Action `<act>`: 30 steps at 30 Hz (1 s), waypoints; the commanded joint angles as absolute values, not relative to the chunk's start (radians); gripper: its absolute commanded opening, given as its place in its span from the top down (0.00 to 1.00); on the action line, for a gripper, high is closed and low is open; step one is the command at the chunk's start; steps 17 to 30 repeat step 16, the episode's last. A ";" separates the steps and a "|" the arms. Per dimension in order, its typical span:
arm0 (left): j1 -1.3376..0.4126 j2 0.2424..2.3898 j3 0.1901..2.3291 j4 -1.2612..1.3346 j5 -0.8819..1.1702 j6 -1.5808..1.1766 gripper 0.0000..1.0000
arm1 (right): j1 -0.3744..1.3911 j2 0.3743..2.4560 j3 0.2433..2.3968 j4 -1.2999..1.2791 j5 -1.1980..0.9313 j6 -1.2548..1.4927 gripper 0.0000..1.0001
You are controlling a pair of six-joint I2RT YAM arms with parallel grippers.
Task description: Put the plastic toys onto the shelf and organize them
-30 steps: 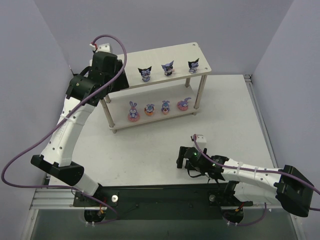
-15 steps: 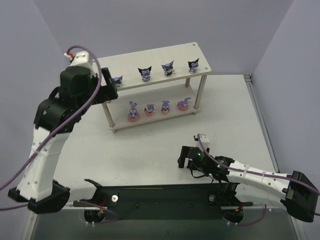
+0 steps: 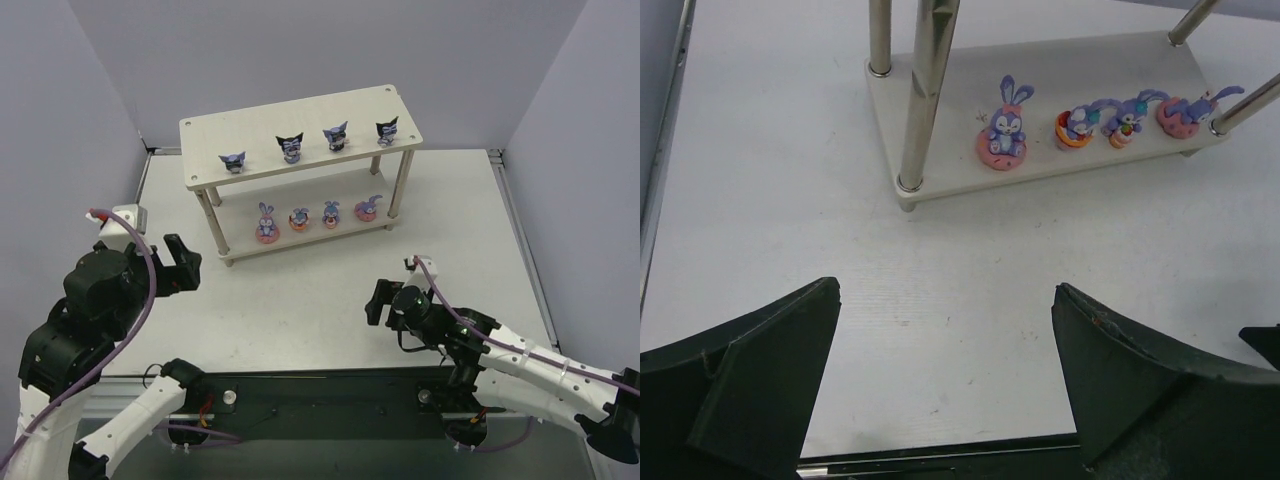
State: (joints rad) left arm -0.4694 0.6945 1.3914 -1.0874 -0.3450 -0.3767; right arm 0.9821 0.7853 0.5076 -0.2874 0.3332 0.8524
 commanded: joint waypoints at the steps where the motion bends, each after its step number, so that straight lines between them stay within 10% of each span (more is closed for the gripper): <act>1: -0.466 0.644 1.353 -0.999 -0.319 -0.313 0.03 | 0.977 0.741 0.584 -0.409 0.405 0.827 0.20; 30: -0.466 0.635 1.348 -0.974 -0.291 -0.304 0.03 | 0.976 0.583 0.635 -0.535 0.459 0.830 0.19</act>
